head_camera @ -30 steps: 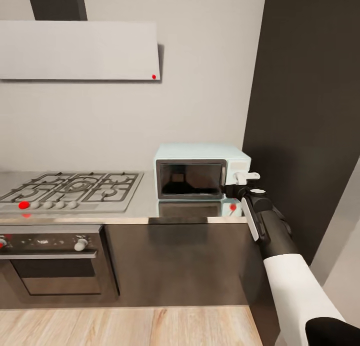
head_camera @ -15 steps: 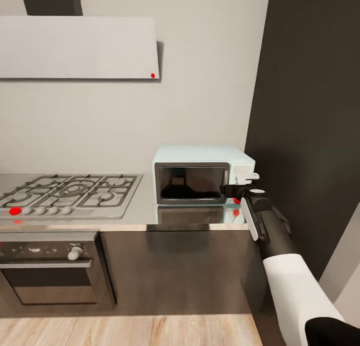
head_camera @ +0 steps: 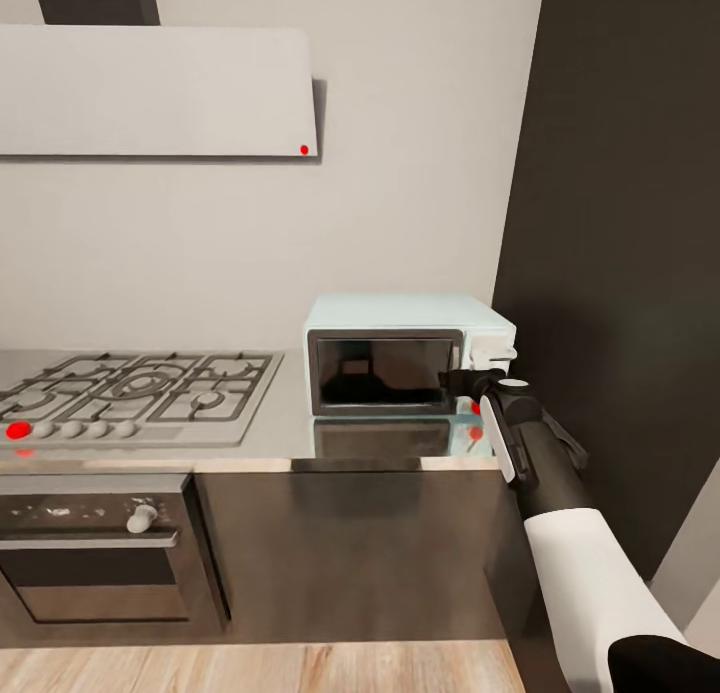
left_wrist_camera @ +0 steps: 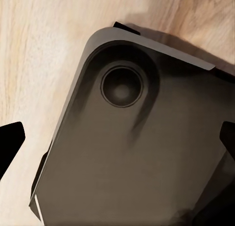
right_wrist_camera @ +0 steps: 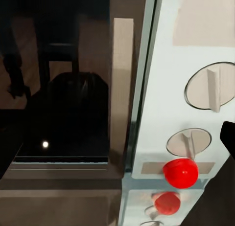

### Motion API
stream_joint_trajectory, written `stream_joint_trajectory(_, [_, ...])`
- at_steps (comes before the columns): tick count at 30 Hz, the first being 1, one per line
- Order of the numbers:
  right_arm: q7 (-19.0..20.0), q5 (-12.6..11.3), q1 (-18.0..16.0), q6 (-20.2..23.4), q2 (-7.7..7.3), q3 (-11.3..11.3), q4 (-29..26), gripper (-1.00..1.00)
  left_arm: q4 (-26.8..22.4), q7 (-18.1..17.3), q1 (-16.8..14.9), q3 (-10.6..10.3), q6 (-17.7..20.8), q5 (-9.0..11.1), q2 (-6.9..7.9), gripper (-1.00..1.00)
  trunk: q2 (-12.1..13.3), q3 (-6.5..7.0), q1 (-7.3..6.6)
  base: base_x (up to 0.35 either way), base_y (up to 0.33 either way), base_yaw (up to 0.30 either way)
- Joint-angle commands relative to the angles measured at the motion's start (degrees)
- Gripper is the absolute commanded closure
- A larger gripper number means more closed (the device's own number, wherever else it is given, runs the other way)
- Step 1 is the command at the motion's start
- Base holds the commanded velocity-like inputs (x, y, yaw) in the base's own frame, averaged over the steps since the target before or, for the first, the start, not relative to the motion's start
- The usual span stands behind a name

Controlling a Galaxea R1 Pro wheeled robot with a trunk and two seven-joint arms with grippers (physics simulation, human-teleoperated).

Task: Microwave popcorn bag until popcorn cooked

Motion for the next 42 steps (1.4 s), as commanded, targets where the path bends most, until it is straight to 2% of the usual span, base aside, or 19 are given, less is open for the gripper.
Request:
stream_joint_trajectory(1, [-0.09,0.27,-0.04,0.30,-0.02,0.08,-0.05,-1.00,-0.10,0.06,0.03,0.16,-0.05,0.08,0.01,-1.00,-0.03,-0.05,0.00,0.022,0.000,0.000])
stream_joint_trajectory(7, [-0.12,0.27,-0.04,0.23,-0.01,-0.02,-0.05,-1.00,-0.10,0.06,0.03,0.29,-0.05,0.24,0.07,-1.00,-0.03,-0.05,0.00,0.003,0.000,0.000])
stream_joint_trajectory(12, [-0.53,0.12,-0.04,-3.41,0.01,-0.33,1.28,-1.00,-0.10,0.06,0.03,0.40,-0.05,0.41,0.08,-1.00,-0.03,-0.05,0.00,0.000,0.000,0.000])
stream_joint_trajectory(16, [-0.72,0.10,-0.04,-4.20,0.12,-0.36,3.69,-1.00,-0.10,0.06,0.03,0.44,-0.05,0.50,0.08,-1.00,-0.03,-0.05,0.00,0.000,0.000,0.000])
stream_joint_trajectory(24, [-1.70,0.01,-0.04,-5.40,0.19,-0.44,4.56,-1.00,-0.10,0.06,0.03,0.51,-0.05,0.52,0.08,-1.00,-0.03,-0.05,0.00,0.000,0.000,0.000])
stream_joint_trajectory(26, [-1.98,-0.95,-0.04,-5.47,0.19,-0.55,4.71,-1.00,-0.10,0.06,0.03,0.51,-0.05,0.52,0.08,-1.00,-0.03,-0.05,0.00,0.000,0.000,0.000])
stream_joint_trajectory(29, [-2.52,-3.30,-0.04,-5.52,0.19,-2.23,5.58,-1.00,-0.10,0.06,0.03,0.51,-0.05,0.52,0.08,-1.00,-0.03,-0.05,0.00,0.000,0.000,0.000])
stream_joint_trajectory(42, [-2.64,-3.75,-0.04,-5.68,0.06,-2.61,6.54,-1.00,-0.10,0.06,0.03,0.51,-0.06,0.52,0.08,-1.00,-0.03,-0.05,0.00,0.000,0.000,0.000])
